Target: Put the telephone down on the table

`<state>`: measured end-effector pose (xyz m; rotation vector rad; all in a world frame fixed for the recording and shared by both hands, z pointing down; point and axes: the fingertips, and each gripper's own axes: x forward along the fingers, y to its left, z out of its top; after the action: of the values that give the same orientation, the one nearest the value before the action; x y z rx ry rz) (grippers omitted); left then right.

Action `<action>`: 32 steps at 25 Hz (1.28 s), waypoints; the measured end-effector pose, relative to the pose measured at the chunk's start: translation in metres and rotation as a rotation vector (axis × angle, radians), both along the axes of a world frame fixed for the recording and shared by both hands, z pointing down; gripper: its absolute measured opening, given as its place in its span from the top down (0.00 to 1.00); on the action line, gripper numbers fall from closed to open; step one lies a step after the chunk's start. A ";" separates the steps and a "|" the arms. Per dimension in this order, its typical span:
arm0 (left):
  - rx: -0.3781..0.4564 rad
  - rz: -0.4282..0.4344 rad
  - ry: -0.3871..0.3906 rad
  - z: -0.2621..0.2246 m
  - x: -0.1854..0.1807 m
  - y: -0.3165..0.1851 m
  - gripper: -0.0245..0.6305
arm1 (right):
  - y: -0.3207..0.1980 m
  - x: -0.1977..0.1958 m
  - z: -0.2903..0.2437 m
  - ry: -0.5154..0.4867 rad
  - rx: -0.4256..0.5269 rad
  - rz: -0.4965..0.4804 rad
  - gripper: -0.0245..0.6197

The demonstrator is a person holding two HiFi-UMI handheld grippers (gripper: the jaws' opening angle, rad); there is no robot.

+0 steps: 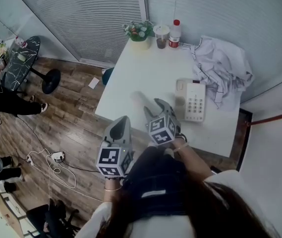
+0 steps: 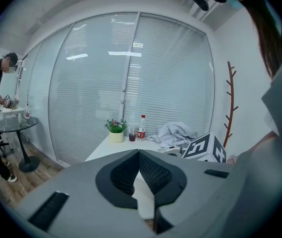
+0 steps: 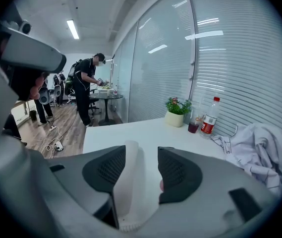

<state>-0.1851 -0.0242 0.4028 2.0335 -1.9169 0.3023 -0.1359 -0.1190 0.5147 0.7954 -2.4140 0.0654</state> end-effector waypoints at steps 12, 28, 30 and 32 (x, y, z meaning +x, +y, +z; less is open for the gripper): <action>0.015 0.100 -0.003 -0.003 0.028 -0.018 0.97 | -0.013 0.041 -0.018 -0.035 0.035 0.113 0.71; 0.018 0.245 -0.003 -0.013 0.076 -0.042 0.97 | -0.034 0.115 -0.043 -0.049 0.116 0.284 0.83; 0.030 0.258 -0.005 -0.014 0.081 -0.046 0.97 | -0.035 0.124 -0.045 -0.052 0.125 0.306 0.88; 0.039 0.272 -0.004 -0.015 0.087 -0.050 0.97 | -0.037 0.133 -0.048 -0.055 0.134 0.327 0.89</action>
<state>-0.0982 -0.0744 0.3877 2.3232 -1.6584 0.3359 -0.0033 -0.1558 0.4667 1.2598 -2.3348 0.0551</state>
